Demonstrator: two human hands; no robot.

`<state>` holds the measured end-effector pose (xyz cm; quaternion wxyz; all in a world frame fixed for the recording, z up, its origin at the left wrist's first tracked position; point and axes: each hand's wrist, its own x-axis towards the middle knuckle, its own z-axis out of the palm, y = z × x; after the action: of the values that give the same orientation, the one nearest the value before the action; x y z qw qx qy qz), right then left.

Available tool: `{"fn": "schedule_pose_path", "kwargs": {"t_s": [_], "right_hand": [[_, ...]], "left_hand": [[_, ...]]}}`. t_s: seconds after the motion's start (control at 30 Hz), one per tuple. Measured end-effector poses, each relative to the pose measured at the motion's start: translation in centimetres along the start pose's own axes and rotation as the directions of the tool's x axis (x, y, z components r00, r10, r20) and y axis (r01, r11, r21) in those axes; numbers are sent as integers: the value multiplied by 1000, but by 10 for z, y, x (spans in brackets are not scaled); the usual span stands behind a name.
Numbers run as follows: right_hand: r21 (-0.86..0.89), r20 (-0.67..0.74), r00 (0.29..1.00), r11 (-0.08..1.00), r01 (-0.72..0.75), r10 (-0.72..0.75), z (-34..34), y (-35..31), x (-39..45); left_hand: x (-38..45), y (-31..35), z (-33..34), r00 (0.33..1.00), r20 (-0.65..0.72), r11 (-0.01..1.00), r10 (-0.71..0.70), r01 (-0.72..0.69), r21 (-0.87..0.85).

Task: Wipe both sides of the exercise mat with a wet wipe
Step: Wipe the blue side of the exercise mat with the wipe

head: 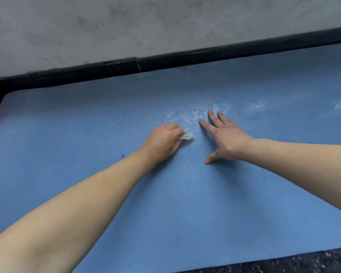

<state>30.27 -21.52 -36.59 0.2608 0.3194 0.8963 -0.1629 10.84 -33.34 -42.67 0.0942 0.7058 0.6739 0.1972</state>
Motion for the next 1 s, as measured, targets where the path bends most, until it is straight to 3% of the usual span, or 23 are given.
{"fn": "schedule_pose_path", "kwargs": {"t_s": [0.07,0.13,0.2,0.23,0.3,0.37,0.43,0.5,0.53,0.67,0.7,0.83,0.97,1.0], "right_hand": [[12,1,1000,999,30,-30,6,1,-9],[-10,28,998,999,48,-48,10,2,-17],[-62,57,997,996,58,-54,13,2,-24],[-82,61,997,995,60,-55,14,2,-25],[-98,52,997,993,61,-56,15,1,-27],[-102,44,998,993,54,-50,16,0,-28],[-102,45,998,993,51,-47,17,0,-27],[-104,46,998,993,47,-43,17,0,-27],[-108,47,998,993,44,-39,17,0,-28],[-105,58,998,994,35,-29,16,-3,-28],[-103,57,998,994,30,-25,17,-3,-28],[-100,58,998,995,26,-21,17,-3,-29],[-72,49,998,997,30,-27,20,-6,-38],[-69,54,998,997,39,-35,22,-6,-43]], "left_hand": [[-8,4,1,988,-58,989,-144,143,-31],[-23,29,10,999,34,998,-7,9,-70],[-37,41,12,965,178,980,195,-186,-67],[-35,35,7,961,203,982,187,-183,-39],[-27,20,-1,998,70,1000,5,-6,24],[-38,23,1,990,-11,989,-142,142,-32],[-63,55,13,998,66,994,23,-15,-112],[-89,78,21,943,203,960,265,-237,-150],[-92,76,20,928,227,953,296,-269,-141],[-80,51,14,999,31,995,-25,27,-93],[-86,58,17,999,27,993,-33,36,-114],[-116,88,25,935,218,954,280,-245,-175],[-113,75,24,998,55,991,-9,17,-136],[-120,85,27,998,65,987,-12,22,-157]]}}
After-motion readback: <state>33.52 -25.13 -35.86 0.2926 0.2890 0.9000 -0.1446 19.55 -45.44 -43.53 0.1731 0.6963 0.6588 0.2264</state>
